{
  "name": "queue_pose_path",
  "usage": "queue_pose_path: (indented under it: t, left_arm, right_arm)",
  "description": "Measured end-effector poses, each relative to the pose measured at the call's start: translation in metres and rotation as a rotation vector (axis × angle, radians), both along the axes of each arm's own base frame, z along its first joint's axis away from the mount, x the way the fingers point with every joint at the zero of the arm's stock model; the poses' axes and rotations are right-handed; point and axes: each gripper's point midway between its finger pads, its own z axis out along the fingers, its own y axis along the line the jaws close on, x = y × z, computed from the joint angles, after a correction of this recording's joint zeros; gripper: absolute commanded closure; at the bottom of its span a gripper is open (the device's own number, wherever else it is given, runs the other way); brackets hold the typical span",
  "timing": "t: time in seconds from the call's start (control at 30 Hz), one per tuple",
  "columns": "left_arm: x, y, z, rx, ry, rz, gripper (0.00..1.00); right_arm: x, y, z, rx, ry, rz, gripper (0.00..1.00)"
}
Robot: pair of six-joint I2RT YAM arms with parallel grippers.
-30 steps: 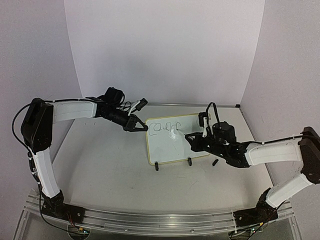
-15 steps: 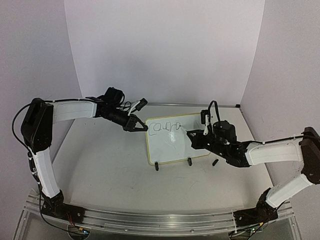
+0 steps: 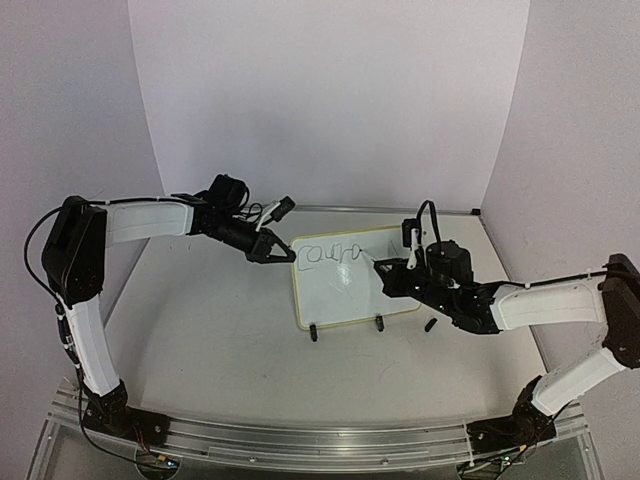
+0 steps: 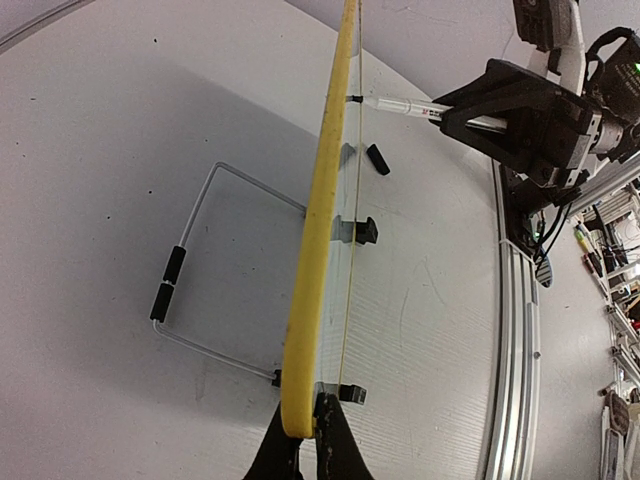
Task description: Write a sentence on the whiteboard
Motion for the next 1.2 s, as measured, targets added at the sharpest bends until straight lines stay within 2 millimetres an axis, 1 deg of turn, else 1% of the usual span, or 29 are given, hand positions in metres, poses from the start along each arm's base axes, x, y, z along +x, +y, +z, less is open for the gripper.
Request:
queue_pose_path:
  t: [0.57,0.93,1.1,1.2]
  left_arm:
    - [0.000,0.000,0.000,-0.001,-0.001,-0.002,1.00]
    - [0.000,0.000,0.000,-0.001,-0.001,-0.001,1.00]
    - [-0.001,-0.001,0.001,-0.003,-0.008,-0.008,1.00]
    - [-0.002,-0.002,0.001,-0.003,-0.013,-0.012,1.00]
  right_arm:
    - [-0.007,0.004,-0.006,-0.008,0.022,0.001,1.00]
    - [-0.010,0.000,-0.011,-0.025,0.037,-0.024,1.00]
    - [-0.013,-0.009,-0.006,-0.026,0.030,-0.046,1.00]
    - [-0.015,-0.014,0.004,-0.010,0.010,-0.057,1.00]
